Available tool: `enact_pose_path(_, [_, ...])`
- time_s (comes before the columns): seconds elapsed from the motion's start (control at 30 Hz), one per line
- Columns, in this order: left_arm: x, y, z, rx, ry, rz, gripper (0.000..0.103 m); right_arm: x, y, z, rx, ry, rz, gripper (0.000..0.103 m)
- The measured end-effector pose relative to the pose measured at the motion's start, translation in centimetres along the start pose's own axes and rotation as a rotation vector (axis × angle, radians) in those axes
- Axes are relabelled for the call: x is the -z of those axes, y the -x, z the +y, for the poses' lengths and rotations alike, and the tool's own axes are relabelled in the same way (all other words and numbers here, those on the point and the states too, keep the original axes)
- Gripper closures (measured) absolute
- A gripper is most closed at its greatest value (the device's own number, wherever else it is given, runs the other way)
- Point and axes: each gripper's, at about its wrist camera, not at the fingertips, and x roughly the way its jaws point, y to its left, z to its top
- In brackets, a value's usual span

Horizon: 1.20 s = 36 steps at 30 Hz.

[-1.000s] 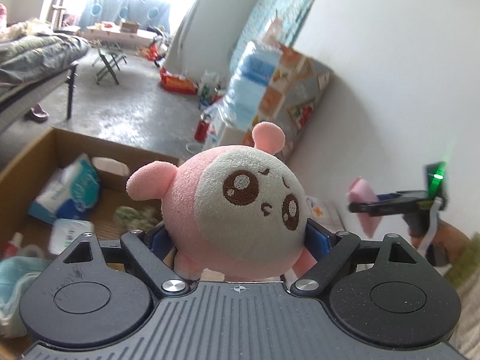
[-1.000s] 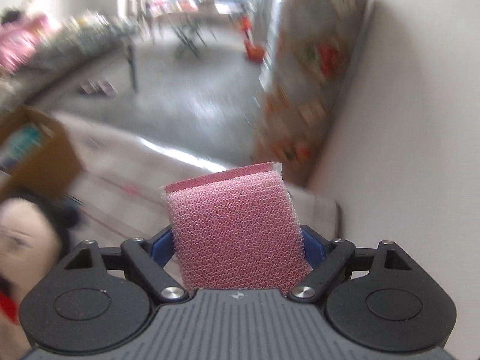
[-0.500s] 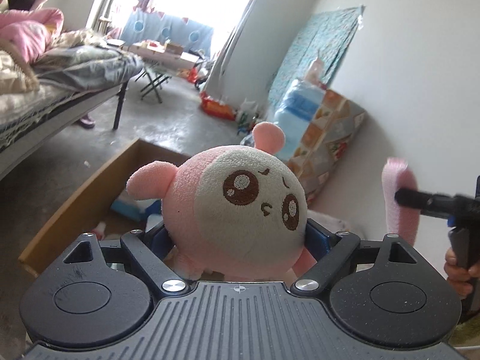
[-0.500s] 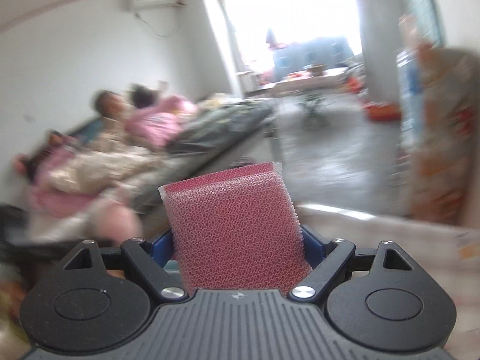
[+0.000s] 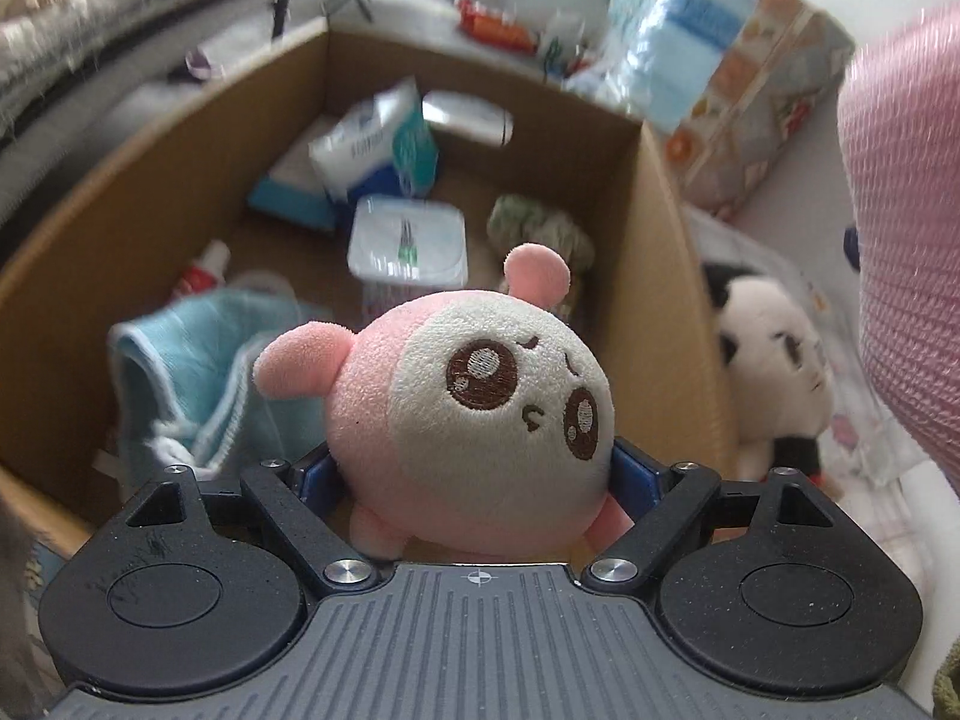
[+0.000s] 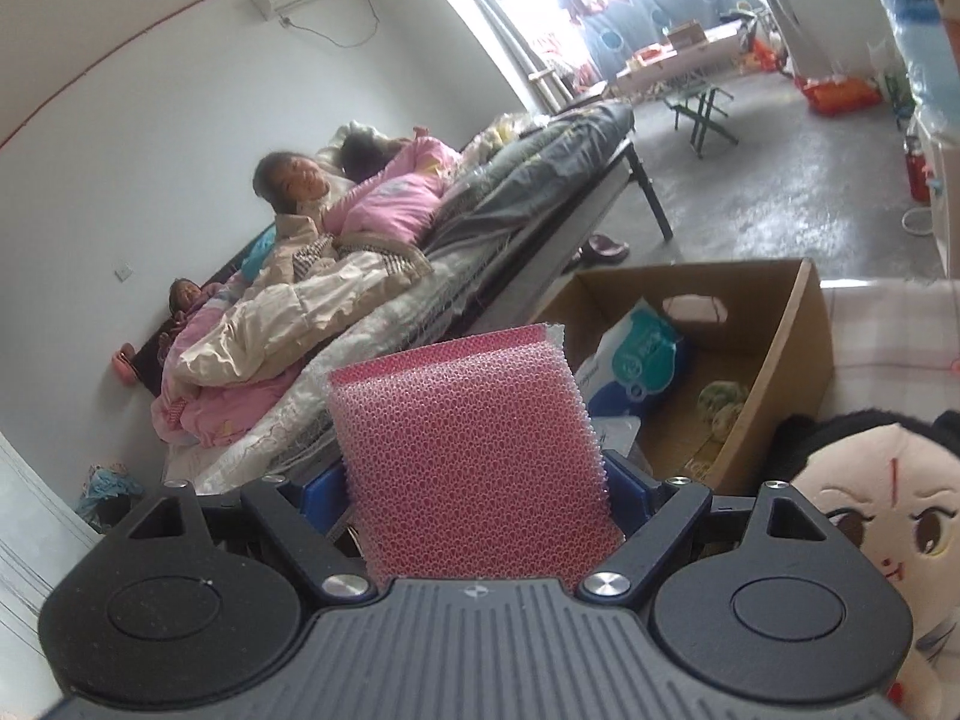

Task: Organize soft objects
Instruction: 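Carry the plush and pink sponge over the box with both grippers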

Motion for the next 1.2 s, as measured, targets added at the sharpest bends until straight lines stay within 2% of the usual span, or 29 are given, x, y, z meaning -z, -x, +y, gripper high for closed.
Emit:
enact_pose_path(0.17, [0.5, -2.4, 0.9, 0.001, -0.006, 0.082, 0.016, -0.3, -2.4, 0.5, 0.023, 0.012, 0.013, 0.015])
enact_pose_path(0.27, [0.4, -2.8, 1.3, 0.040, -0.013, 0.112, 0.016, -0.6, -3.3, 0.7, 0.031, 0.017, 0.009, 0.015])
enact_pose_path(0.43, [0.3, -3.3, 1.2, 0.107, -0.092, 0.201, 0.014, -0.6, -4.3, 0.8, 0.045, 0.024, 0.016, 0.015])
enact_pose_path(0.57, [0.5, -2.7, 1.7, 0.149, -0.087, 0.249, 0.012, -0.7, -4.6, 0.8, 0.062, 0.028, 0.023, 0.014])
enact_pose_path(0.8, [0.8, -0.3, 3.6, 0.228, -0.033, 0.228, 0.012, -1.3, -4.7, 0.8, 0.095, 0.044, 0.022, 0.013])
enact_pose_path(1.07, [0.9, 3.8, 4.3, 0.207, -0.035, 0.072, 0.012, -2.3, -5.1, 0.6, 0.154, 0.070, -0.002, 0.014])
enact_pose_path(1.2, [1.2, 4.6, 4.6, 0.207, -0.030, 0.029, 0.015, -3.0, -5.9, 0.1, 0.173, 0.059, -0.008, 0.014])
